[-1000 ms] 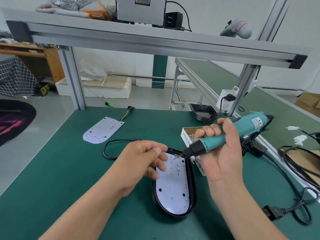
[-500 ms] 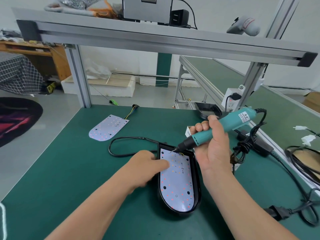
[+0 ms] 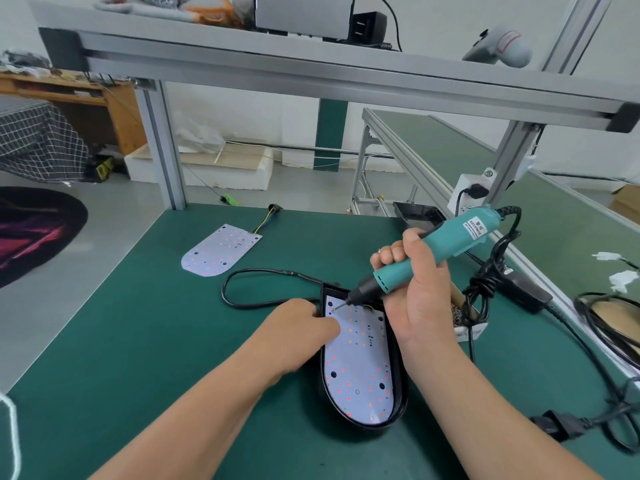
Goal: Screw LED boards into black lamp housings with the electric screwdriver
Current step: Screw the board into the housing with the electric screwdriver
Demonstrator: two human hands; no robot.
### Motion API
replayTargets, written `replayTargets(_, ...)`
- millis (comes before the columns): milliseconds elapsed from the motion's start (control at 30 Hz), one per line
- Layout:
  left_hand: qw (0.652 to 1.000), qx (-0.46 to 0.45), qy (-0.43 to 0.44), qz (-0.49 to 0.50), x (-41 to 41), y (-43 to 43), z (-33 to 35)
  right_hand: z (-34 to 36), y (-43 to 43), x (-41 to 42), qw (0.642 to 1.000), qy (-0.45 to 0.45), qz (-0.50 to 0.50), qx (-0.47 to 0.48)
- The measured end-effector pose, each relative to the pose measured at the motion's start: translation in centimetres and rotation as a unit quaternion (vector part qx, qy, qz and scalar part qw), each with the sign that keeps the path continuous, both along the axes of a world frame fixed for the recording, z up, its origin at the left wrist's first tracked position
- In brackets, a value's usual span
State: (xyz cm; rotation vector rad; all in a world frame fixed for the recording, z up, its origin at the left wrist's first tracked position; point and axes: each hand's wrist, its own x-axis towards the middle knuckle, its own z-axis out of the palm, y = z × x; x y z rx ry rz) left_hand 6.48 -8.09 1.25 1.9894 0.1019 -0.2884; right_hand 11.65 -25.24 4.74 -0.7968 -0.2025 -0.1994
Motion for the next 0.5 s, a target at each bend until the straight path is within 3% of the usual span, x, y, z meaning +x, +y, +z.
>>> replayTargets(500, 1.0, -0.014, 0.001, 0.006, 0.06, -0.15, -0.16, 0.89, 0.62, -0.89, 0.996, -0.053, 0.029, -0.07)
